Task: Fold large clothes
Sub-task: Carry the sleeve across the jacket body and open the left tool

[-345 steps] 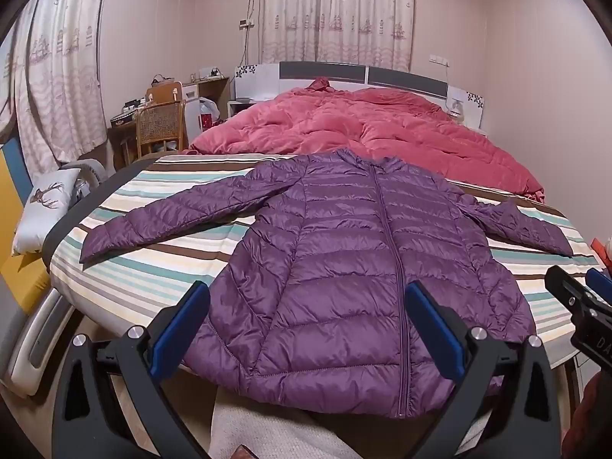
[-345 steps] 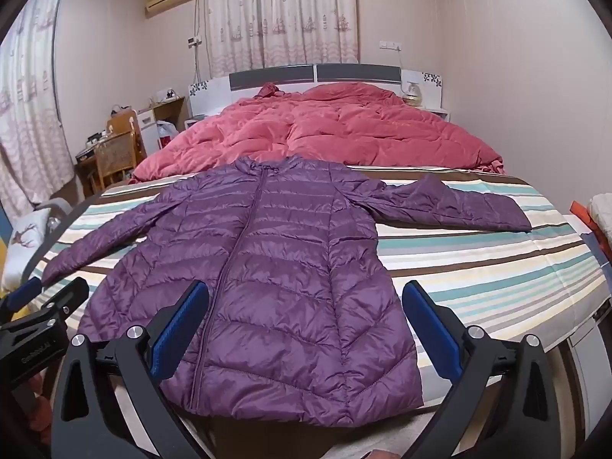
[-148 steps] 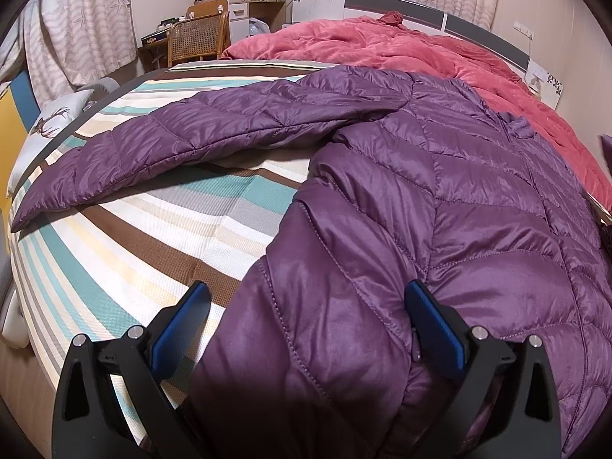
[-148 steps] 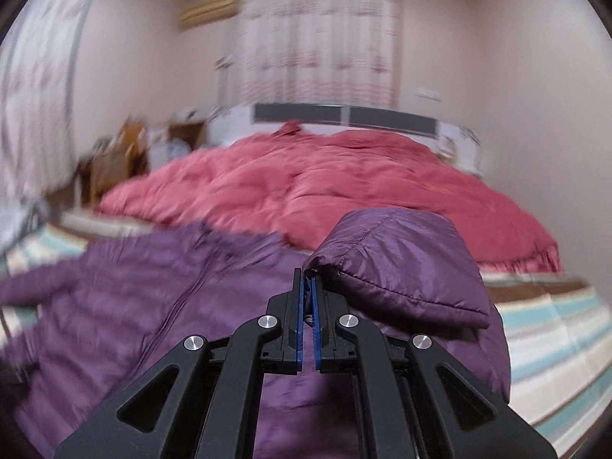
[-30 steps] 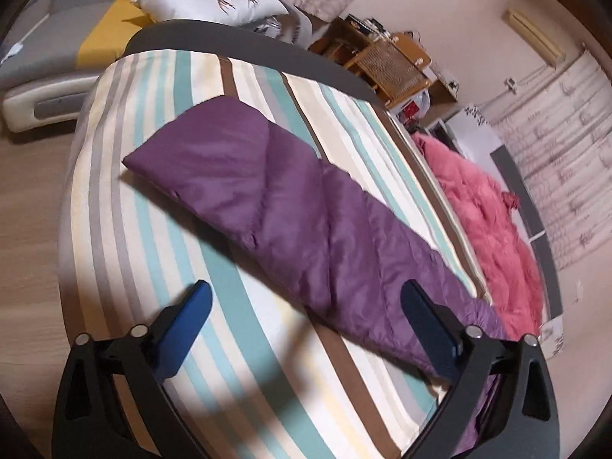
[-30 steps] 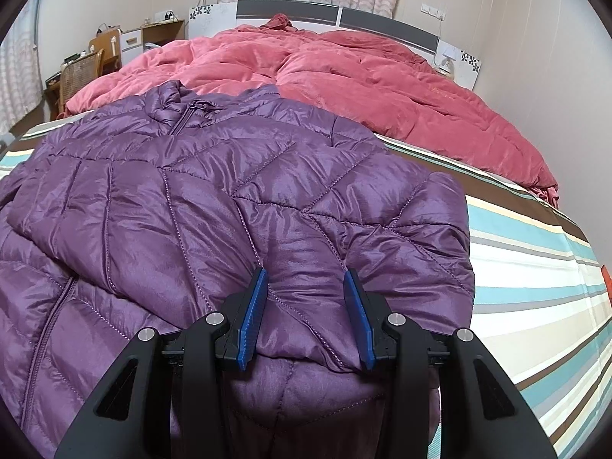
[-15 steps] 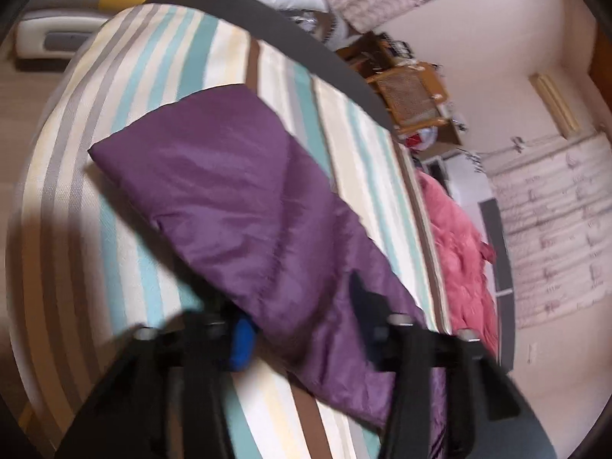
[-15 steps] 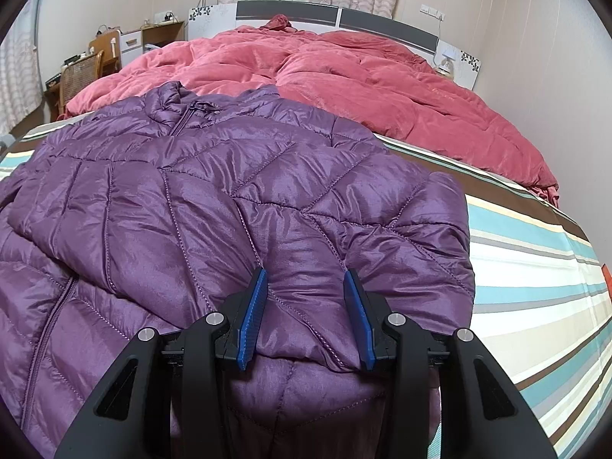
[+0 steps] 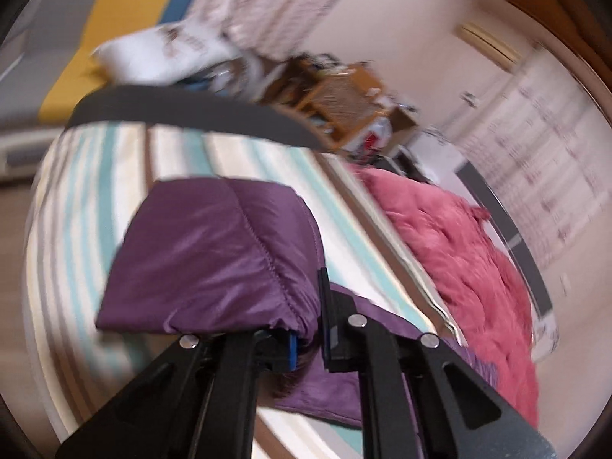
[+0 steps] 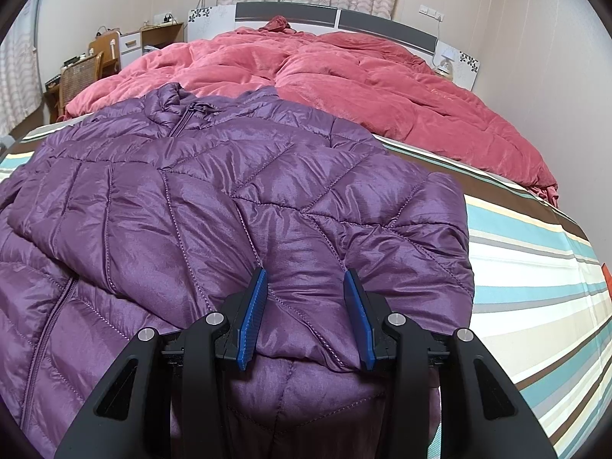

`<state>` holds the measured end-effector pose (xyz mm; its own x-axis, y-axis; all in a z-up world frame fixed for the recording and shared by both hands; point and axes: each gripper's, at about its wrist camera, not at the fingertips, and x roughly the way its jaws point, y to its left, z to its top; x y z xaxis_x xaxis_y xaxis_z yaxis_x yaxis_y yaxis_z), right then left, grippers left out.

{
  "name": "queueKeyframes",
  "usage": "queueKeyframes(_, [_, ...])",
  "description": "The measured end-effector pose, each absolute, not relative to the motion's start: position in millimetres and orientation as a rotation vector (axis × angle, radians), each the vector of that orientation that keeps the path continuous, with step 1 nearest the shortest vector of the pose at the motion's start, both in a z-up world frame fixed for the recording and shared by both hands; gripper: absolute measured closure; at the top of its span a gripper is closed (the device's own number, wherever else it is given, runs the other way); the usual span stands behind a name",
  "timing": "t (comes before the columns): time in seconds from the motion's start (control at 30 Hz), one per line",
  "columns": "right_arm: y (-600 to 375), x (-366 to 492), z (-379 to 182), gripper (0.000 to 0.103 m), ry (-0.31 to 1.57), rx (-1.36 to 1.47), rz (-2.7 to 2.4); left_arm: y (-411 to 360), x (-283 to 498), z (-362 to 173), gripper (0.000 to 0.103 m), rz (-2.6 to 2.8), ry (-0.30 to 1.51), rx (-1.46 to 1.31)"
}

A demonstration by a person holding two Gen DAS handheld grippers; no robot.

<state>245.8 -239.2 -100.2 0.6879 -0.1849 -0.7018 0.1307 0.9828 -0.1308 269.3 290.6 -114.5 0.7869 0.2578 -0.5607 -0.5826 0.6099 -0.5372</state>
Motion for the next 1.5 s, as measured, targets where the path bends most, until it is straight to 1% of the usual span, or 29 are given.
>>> queueKeyframes(0.1, [-241.0,245.6,-97.5,0.061,0.786,-0.067,-0.18,254.7,283.2,-93.5,0.095,0.431,0.45,-0.62])
queueKeyframes(0.27, [-250.1,235.0,-80.5,0.061,0.719,-0.032,-0.207,205.8,297.4,-72.5,0.095,0.332,0.457,-0.465])
queueKeyframes(0.43, [-267.1,227.2,-77.6,0.061,0.756,-0.024,-0.261,151.0,305.2,-55.5,0.095,0.246,0.473,-0.297])
queueKeyframes(0.57, [-281.2,223.5,-81.7,0.061,0.745,0.048,-0.289,96.3,308.0,-54.3,0.095,0.176,0.505,-0.141])
queueKeyframes(0.8, [-281.3,228.5,-92.7,0.061,0.757,0.06,-0.297,30.2,315.2,-60.1,0.095,0.095,0.593,0.015])
queueKeyframes(1.0, [-280.7,227.6,-95.6,0.061,0.755,0.069,-0.299,-24.1,314.9,-64.0,0.095,0.032,0.613,0.179])
queueKeyframes(1.27, [-279.8,226.6,-95.8,0.061,0.749,0.081,-0.298,-80.5,308.7,-73.9,0.095,-0.055,0.639,0.323])
queueKeyframes(1.5, [-280.7,225.5,-96.1,0.061,0.746,0.089,-0.298,-114.8,298.4,-80.1,0.095,-0.098,0.639,0.416])
